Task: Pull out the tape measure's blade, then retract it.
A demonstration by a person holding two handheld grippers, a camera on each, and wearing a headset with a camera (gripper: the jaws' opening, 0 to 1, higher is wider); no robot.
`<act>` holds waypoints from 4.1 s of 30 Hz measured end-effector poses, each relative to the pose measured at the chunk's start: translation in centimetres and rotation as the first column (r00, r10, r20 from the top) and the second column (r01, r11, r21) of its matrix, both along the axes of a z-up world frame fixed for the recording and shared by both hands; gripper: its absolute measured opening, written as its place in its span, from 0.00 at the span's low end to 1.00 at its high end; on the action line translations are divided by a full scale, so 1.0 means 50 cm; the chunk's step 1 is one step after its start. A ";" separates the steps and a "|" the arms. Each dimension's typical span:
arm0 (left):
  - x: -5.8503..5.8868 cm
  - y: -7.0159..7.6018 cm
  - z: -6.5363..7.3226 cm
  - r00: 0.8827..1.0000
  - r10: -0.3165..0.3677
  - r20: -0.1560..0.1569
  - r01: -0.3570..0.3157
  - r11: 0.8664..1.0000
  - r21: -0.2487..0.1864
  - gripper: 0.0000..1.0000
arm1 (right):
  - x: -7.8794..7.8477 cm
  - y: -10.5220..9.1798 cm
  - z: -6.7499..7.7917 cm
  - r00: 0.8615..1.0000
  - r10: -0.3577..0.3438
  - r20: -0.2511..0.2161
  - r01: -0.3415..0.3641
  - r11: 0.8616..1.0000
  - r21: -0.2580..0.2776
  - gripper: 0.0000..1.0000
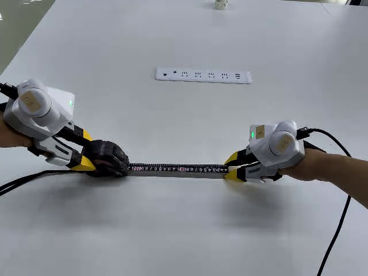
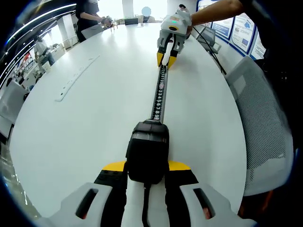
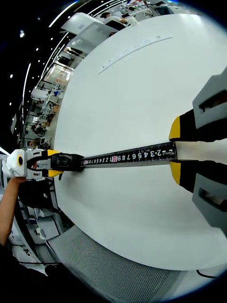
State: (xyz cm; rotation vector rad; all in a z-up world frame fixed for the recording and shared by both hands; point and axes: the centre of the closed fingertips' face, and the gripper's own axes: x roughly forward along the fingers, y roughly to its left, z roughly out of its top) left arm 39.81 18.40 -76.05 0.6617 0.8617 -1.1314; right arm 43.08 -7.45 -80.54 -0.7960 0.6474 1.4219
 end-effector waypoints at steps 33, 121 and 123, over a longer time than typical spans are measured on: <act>-0.003 -0.007 0.002 0.999 -0.043 0.006 0.043 0.998 0.044 0.27 | 0.004 -0.003 0.007 0.999 0.041 0.007 -0.041 0.998 -0.055 0.19; -0.168 -0.025 0.050 0.827 0.563 0.017 -0.522 0.778 -0.350 0.87 | -0.150 -0.018 0.085 0.926 -0.370 -0.079 0.378 0.903 0.205 0.84; -0.167 -0.026 0.056 0.811 0.585 0.021 -0.537 0.758 -0.370 0.88 | -0.152 -0.019 0.085 0.920 -0.385 -0.081 0.393 0.896 0.209 0.85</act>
